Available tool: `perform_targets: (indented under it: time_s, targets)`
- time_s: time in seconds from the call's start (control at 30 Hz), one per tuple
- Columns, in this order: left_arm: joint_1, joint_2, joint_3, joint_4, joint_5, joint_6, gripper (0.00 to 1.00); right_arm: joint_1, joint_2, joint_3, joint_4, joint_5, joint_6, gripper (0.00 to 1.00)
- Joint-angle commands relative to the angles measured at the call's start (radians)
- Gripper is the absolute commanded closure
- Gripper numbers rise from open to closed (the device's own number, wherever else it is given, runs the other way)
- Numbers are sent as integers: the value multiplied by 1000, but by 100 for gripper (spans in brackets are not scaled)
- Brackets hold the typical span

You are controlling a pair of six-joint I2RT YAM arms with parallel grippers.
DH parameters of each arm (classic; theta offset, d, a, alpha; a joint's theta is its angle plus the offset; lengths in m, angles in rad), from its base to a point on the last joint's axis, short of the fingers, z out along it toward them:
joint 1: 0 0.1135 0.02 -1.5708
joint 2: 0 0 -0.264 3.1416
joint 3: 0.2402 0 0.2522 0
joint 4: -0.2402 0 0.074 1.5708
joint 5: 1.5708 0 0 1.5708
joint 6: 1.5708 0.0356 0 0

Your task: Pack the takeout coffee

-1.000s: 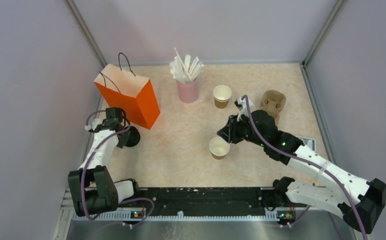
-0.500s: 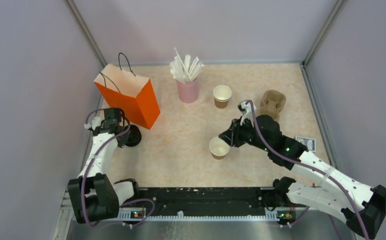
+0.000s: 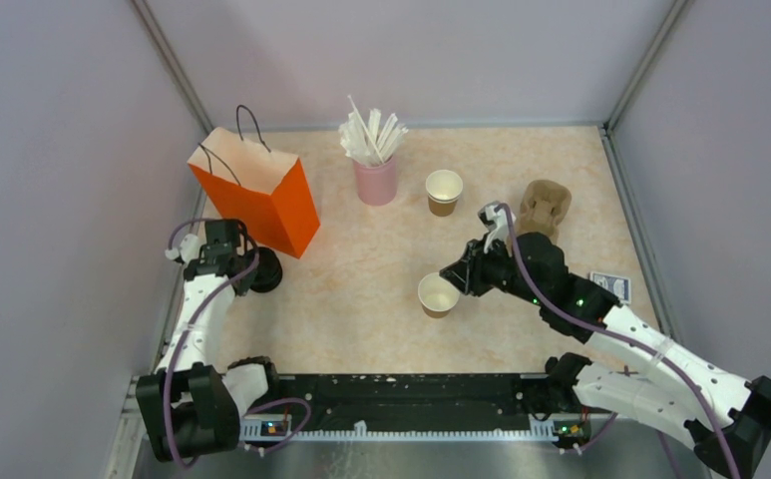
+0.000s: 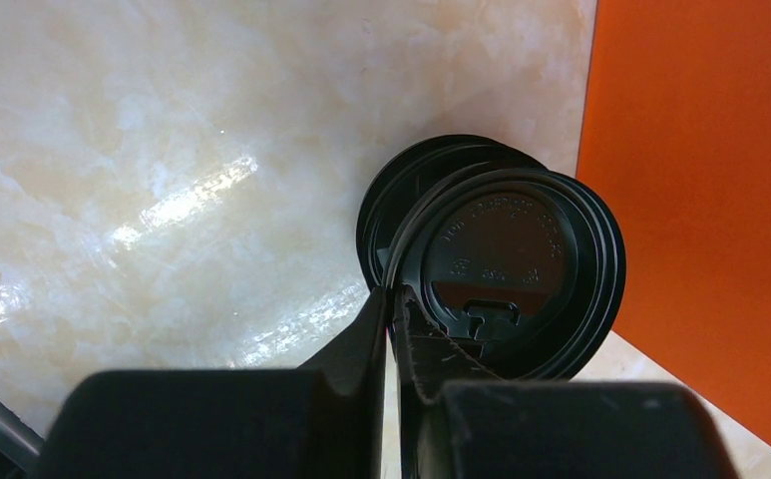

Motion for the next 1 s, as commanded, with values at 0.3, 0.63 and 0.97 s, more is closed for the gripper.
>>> perform_targets:
  time_s: [0.3, 0.63, 0.97]
  targets:
    - [5, 2, -33, 32, -2, 11, 77, 10, -43, 9, -6, 12, -30, 73]
    - [6, -7, -26, 30, 8, 18, 94, 8, -46, 6, -10, 18, -28, 73]
    - [5, -3, -16, -1, 36, -46, 66, 9, -56, 6, -19, 29, -30, 73]
